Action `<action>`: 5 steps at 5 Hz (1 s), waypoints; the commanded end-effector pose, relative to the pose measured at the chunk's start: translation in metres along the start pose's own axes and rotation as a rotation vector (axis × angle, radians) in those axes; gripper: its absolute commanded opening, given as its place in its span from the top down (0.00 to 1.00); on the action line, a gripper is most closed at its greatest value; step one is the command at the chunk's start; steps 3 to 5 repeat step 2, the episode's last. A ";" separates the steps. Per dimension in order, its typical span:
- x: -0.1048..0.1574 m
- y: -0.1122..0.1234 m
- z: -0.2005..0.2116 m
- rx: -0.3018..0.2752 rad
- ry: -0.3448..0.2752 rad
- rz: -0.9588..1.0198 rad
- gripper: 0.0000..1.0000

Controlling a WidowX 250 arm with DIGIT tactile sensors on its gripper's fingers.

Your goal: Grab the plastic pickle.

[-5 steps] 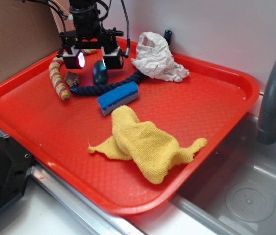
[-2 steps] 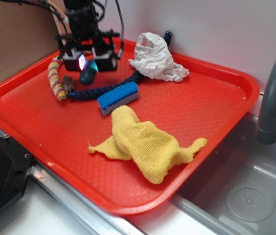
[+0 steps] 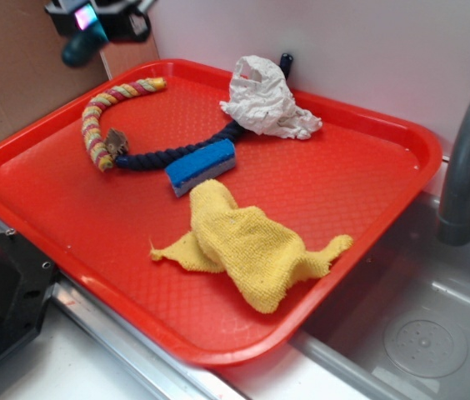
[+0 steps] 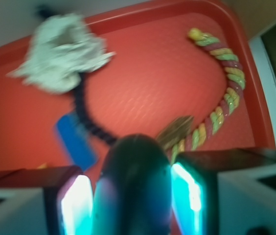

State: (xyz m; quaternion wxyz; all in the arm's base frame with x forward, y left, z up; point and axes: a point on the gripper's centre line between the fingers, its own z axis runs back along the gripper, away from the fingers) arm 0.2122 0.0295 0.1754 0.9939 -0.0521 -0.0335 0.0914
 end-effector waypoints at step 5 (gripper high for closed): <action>-0.031 -0.028 0.057 -0.005 0.007 -0.088 1.00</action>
